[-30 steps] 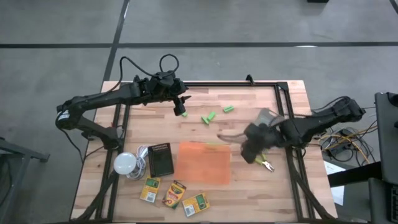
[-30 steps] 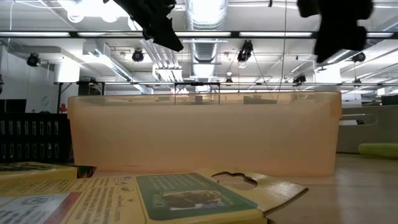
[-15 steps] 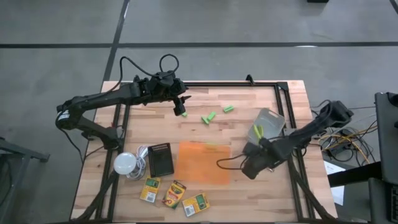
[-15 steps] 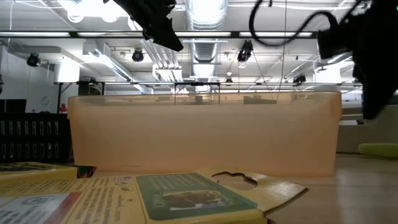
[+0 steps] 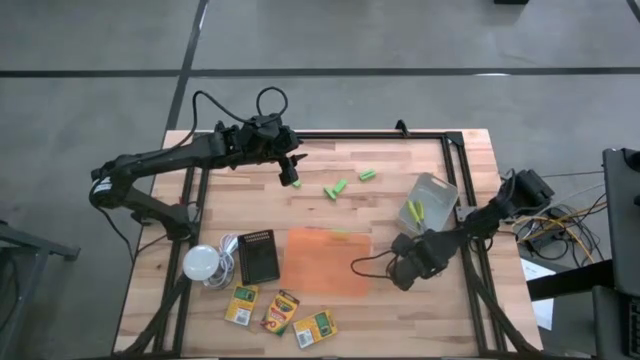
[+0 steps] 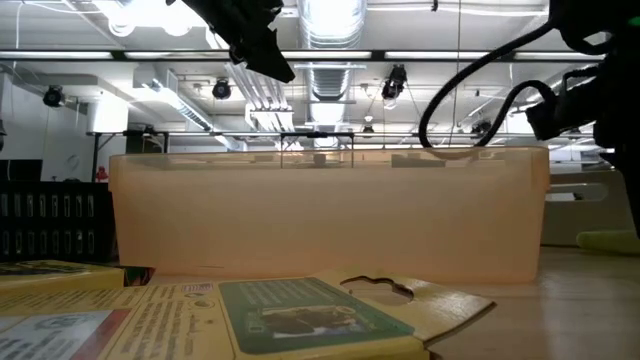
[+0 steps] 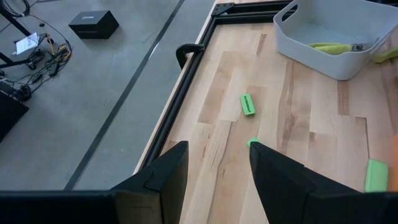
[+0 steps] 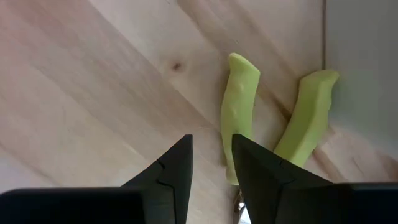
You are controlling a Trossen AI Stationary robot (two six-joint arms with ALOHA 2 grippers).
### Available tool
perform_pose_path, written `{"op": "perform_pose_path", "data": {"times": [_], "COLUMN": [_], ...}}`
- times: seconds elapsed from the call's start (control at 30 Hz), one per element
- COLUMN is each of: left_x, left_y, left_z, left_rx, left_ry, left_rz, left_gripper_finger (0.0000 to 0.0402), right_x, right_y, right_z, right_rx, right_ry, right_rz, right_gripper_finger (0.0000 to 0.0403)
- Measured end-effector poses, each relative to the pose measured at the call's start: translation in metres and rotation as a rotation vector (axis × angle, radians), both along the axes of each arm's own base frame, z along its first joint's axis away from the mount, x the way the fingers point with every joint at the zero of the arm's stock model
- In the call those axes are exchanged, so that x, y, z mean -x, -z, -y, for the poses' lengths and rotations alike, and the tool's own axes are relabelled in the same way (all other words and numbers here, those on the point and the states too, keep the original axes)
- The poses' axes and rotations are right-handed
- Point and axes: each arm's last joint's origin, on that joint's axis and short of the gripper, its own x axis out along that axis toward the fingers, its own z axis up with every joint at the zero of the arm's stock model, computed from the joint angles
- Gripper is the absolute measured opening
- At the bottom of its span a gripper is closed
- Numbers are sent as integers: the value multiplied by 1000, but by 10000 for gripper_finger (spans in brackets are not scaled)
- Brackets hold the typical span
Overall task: Pick & Place School Supplies
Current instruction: Put the green hole puncher into the gray bin
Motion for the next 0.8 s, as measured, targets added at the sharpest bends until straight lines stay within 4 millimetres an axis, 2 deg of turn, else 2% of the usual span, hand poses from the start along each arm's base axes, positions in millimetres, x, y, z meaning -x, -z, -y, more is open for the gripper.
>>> {"op": "perform_pose_path", "data": {"times": [0.33, 0.57, 0.8], "left_x": [0, 0, 0], "left_y": [0, 0, 0], "left_z": [0, 0, 0], "left_rx": [0, 2, 3], "left_ry": [0, -1, -2], "left_rz": [0, 1, 1], "left_gripper_finger": [177, 177, 177], "right_x": [8, 11, 23], "right_y": [-9, -1, 4], "right_z": [7, 16, 29], "right_rx": [-29, -84, -134], "right_ry": [11, 29, 64], "right_rz": [75, 174, 201], "right_gripper_finger": [111, 109, 97]}}
